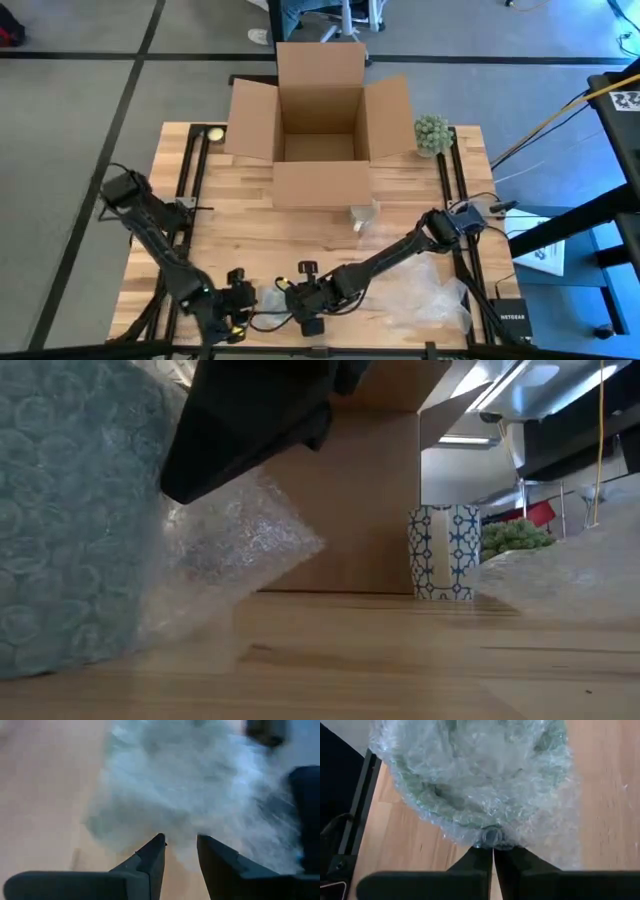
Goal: Wrap mug
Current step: Wrap the green mug with bubble wrap
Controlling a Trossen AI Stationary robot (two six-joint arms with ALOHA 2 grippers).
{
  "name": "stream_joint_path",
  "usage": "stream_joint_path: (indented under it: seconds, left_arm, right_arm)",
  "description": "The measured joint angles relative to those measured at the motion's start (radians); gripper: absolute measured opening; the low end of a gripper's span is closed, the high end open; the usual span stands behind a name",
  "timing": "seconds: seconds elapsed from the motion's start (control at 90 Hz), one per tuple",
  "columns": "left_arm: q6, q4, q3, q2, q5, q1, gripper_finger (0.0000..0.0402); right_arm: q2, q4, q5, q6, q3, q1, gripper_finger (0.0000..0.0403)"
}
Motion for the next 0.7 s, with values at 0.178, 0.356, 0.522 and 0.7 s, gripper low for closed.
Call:
stream_joint_path:
  seconds: [0.178, 0.356, 0.522, 0.7]
  left_arm:
    - [0.038, -0.106, 0.000, -0.021, 0.029, 0.067, 0.0098]
    - [-0.021, -0.122, 0.001, -0.042, 0.071, 0.085, 0.0098]
    - [-0.055, -0.122, 0.039, -0.094, 0.079, 0.055, 0.0098]
    - [0.036, -0.088, 0.063, -0.104, -0.080, 0.034, 0.0098]
  right_arm:
    - [0.001, -0.001, -0.027, 0.041, 0.000, 0.001, 0.0001]
    - [-0.004, -0.056, -0.070, 0.080, 0.000, 0.001, 0.0001]
    - [-0.069, -0.145, -0.071, 0.105, 0.001, 0.001, 0.0001]
    - [-0.103, -0.071, -0.017, 0.070, 0.002, 0.001, 0.0001]
